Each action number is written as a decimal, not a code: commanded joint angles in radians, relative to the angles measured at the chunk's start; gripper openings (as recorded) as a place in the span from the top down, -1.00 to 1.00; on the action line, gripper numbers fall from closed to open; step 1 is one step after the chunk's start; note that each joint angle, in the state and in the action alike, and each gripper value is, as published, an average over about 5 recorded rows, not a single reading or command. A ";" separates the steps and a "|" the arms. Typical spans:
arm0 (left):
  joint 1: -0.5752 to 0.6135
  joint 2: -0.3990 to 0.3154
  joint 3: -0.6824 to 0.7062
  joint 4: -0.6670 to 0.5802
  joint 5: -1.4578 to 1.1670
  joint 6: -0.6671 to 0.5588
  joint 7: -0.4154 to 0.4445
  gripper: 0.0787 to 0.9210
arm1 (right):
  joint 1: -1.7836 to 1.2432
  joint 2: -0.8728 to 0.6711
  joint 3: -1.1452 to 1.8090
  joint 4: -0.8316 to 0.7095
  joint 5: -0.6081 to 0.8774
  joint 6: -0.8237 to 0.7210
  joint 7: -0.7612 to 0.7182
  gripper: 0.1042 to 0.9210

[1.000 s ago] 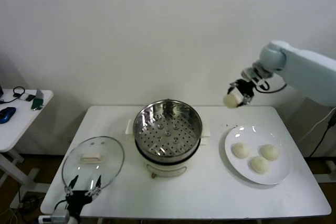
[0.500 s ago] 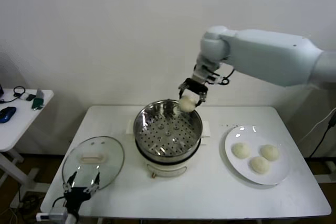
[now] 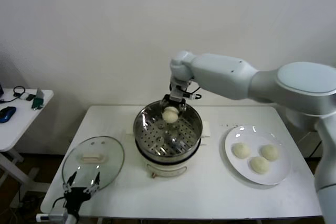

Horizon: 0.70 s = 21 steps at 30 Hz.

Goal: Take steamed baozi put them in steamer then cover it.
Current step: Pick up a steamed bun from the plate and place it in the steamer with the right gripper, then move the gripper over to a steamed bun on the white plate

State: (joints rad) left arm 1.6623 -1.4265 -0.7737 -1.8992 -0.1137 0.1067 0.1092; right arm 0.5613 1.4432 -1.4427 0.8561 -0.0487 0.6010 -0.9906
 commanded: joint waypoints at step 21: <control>0.003 -0.006 0.021 -0.001 0.031 -0.004 0.001 -0.77 | 0.379 -0.343 -0.302 0.223 0.785 -0.354 -0.166 -0.76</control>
State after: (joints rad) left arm 1.6649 -1.4324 -0.7530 -1.8989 -0.0896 0.1024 0.1089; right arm 0.7011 1.3436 -1.5434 0.8785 0.2671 0.5258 -1.0433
